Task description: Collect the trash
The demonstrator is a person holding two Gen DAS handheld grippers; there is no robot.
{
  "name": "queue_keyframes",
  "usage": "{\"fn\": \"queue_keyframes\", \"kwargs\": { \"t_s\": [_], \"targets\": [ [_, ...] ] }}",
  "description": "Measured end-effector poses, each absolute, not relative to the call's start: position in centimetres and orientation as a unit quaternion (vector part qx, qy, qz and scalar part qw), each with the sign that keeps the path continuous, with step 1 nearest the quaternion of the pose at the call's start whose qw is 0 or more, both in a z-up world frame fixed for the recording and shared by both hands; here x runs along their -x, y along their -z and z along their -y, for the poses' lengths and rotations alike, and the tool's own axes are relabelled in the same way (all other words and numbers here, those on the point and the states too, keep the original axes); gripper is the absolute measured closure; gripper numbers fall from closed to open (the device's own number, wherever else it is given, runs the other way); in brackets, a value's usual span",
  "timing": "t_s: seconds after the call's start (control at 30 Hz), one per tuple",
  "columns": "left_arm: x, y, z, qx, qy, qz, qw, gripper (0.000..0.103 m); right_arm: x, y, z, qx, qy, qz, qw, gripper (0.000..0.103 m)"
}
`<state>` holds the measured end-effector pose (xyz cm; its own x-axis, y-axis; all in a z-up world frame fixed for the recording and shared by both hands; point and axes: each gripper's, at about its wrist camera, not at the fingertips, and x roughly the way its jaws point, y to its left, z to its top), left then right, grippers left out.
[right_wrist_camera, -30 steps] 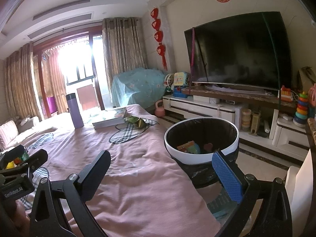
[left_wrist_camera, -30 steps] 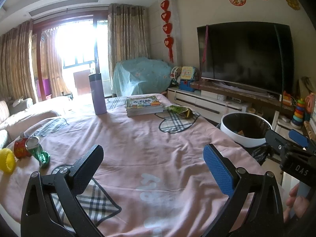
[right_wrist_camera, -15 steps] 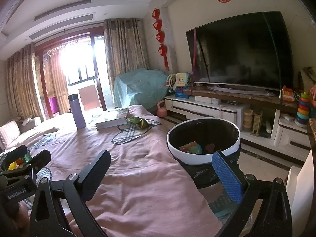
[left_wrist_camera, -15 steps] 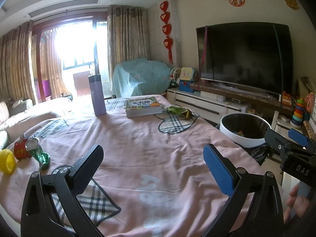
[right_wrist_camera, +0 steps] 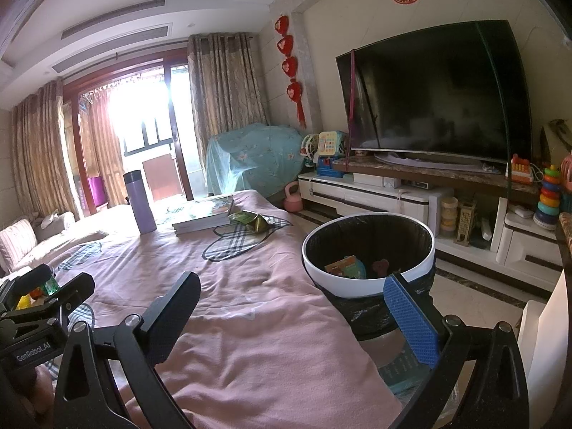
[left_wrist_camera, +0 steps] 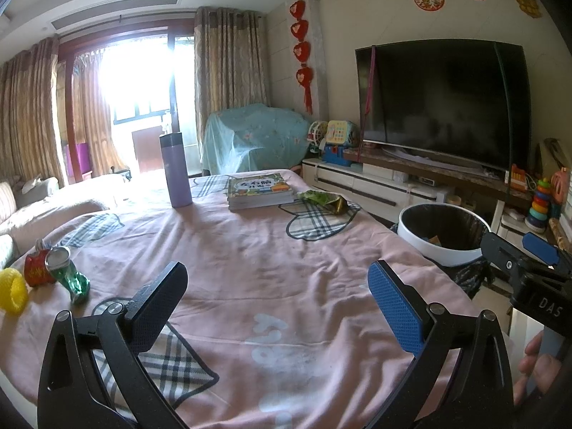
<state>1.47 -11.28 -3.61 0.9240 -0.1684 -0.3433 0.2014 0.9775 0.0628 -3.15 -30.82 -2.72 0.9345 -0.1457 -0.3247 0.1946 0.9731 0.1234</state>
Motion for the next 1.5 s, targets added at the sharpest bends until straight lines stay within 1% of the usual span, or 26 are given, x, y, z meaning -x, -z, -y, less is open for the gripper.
{"fn": "queue_keyframes", "kwargs": {
  "t_s": [1.5],
  "targets": [
    [-1.57,4.01,11.35,-0.048,0.095,-0.176,0.979,0.000,3.05,2.31,30.11,-0.084,0.077,-0.154,0.982,0.000]
  ]
}}
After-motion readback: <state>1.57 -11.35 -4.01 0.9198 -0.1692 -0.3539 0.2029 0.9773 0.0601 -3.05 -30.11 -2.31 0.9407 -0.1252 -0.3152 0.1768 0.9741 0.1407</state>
